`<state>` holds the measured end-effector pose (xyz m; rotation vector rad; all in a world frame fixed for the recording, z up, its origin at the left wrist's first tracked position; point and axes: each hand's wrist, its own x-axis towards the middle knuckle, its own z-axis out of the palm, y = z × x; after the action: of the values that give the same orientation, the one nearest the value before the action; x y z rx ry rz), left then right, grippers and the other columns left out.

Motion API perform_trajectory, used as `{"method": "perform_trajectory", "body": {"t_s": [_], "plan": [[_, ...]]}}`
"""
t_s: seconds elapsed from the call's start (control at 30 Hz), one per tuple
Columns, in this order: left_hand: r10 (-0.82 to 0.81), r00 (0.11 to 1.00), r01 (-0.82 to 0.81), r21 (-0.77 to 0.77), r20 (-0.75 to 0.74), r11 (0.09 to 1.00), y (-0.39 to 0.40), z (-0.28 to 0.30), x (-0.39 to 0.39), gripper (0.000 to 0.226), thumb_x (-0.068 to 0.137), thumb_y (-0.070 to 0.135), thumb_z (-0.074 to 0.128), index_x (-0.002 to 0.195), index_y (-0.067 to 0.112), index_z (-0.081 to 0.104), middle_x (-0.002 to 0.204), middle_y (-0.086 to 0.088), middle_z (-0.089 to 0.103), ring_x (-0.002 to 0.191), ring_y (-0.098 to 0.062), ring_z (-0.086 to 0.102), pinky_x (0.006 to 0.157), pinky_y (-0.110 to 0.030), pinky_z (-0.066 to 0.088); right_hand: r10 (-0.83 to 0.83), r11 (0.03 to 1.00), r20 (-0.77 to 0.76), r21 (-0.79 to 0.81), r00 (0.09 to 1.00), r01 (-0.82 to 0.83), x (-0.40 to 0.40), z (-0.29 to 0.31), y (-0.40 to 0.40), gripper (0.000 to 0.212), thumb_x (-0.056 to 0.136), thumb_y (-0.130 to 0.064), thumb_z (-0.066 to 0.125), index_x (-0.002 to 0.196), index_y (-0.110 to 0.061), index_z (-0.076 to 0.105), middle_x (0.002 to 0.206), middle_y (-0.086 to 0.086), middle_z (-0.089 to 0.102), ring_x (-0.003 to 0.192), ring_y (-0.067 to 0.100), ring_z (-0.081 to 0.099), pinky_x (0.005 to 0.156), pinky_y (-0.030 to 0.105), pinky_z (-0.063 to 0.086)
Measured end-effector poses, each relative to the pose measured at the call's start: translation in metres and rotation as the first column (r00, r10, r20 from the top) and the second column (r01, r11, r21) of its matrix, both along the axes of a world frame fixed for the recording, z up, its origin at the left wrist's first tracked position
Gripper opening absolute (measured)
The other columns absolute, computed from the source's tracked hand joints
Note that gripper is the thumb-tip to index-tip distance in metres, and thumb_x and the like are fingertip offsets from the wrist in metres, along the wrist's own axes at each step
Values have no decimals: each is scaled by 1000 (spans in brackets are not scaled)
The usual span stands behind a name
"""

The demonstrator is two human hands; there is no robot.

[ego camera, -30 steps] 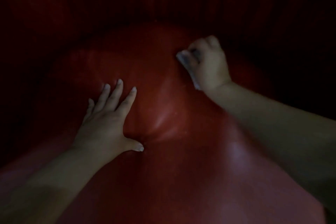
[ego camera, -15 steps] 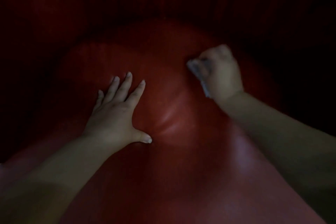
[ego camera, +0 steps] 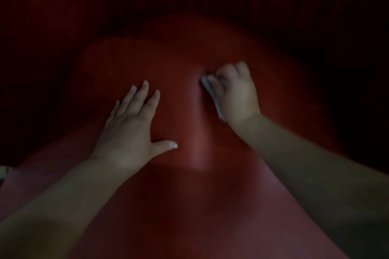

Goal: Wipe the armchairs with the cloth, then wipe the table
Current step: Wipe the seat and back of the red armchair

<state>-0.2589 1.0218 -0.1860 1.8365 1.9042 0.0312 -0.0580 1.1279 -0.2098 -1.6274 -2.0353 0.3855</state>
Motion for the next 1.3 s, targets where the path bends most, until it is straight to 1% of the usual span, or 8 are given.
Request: {"method": "perform_trajectory", "body": {"t_s": [0.17,0.4,0.6,0.8,1.07,1.17,1.23,1.3], "plan": [[58,998,-58,4,5,998,-18,1,-4,111,65,75,54,151,32,0,157,14,-17,142,-4,-20,114,-32,-5,-104,994,-21,23,994,104,-23,-7,-12,27,90,-31,62,96,-5,64,102,17,54,79,32,58,70,36,47],[54,998,-54,3,-24,999,-33,5,-7,107,70,71,56,153,28,4,159,10,-13,144,-7,-15,114,-32,-1,357,932,40,-76,933,-353,23,13,-107,19,91,-30,59,89,-12,62,83,10,57,73,31,59,62,39,53],[22,999,-21,32,-31,999,-37,6,7,102,74,69,54,153,26,6,159,11,-14,142,-5,-17,114,-32,-4,-241,969,61,-44,969,244,45,7,-40,24,89,-29,63,93,-6,64,101,17,55,82,37,59,75,40,49],[-88,996,88,34,-26,996,-45,8,47,103,75,70,53,153,26,3,156,11,-21,138,-3,-22,114,-29,-7,163,979,107,-137,981,-148,23,9,-120,33,76,-27,77,97,-9,59,102,12,52,85,29,57,65,40,54],[-116,993,116,50,1,992,-40,17,71,96,76,71,46,152,29,4,155,15,-21,139,-2,-24,112,-27,-9,-163,986,-117,-5,980,164,92,24,-75,32,82,-6,67,113,-14,66,113,15,47,93,28,56,85,27,48],[-132,991,131,65,20,989,-34,17,81,92,78,70,45,152,31,5,156,15,-20,139,-1,-25,112,-26,-9,-251,968,73,-12,965,252,129,22,-46,41,88,-10,60,127,-21,58,127,13,45,108,30,52,91,46,48],[-150,988,148,70,26,987,-29,17,88,91,79,70,44,152,32,5,156,15,-20,139,-1,-26,112,-26,-9,-205,970,209,-89,956,228,144,12,-40,47,93,-17,55,139,-25,47,142,10,40,126,28,43,104,46,39],[-158,987,156,76,27,985,-23,16,94,90,79,69,43,152,31,7,156,14,-18,140,-1,-25,113,-27,-8,-149,974,162,-147,976,173,150,5,-44,48,96,-16,51,143,-24,42,151,8,33,136,24,35,111,41,32]]}}
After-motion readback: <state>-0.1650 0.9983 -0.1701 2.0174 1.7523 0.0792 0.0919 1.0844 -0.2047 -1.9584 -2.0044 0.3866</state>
